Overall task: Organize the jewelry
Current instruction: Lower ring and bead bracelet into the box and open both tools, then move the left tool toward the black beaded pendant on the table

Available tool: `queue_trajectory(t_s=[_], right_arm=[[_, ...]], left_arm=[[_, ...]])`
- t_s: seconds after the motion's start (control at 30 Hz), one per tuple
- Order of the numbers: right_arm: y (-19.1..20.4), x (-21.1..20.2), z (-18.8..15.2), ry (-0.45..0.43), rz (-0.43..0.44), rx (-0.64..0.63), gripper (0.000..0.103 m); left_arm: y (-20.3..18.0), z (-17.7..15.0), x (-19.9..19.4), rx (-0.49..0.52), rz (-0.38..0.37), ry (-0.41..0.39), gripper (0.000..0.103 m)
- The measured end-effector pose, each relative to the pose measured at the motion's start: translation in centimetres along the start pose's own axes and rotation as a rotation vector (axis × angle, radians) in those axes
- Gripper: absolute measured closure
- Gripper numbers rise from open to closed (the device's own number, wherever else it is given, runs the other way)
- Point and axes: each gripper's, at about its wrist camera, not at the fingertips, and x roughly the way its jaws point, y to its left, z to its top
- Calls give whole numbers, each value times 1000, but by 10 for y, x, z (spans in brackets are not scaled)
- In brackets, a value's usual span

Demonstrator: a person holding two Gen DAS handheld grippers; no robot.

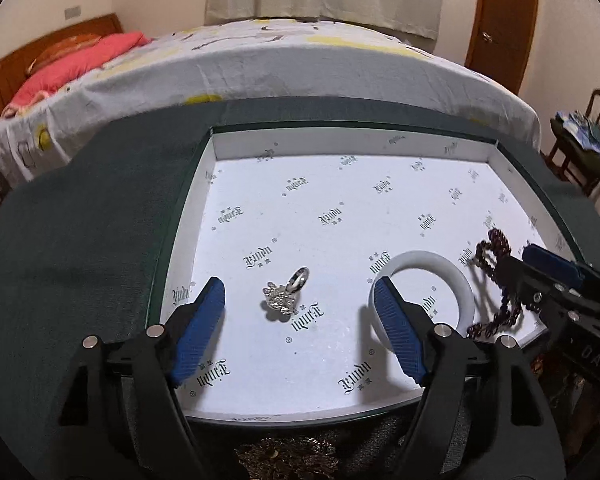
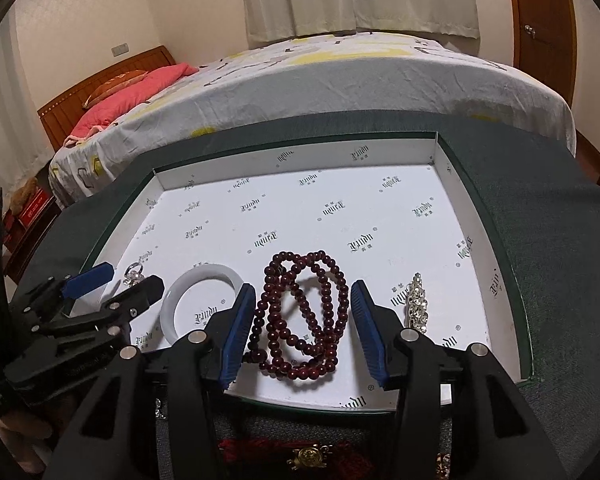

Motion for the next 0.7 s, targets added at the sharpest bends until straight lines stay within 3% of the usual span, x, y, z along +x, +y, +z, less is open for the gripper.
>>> queue_trajectory(t_s=[0.2,0.3,0.37,0.7], right_arm=[[1,-11,5,-35,1,-1,54],[1,-19,8,-60,1,3,46],[2,-26,9,-70,1,-1,45],[1,-77,-6,-119,1,0,45]], left_arm=[[2,4,-11,-10,-4,-23,24],[1,7,-22,-17,-6,-47,22],[1,8,-30,-19,-4,-62,20],[8,-8,-94,-22,39,-173,15]])
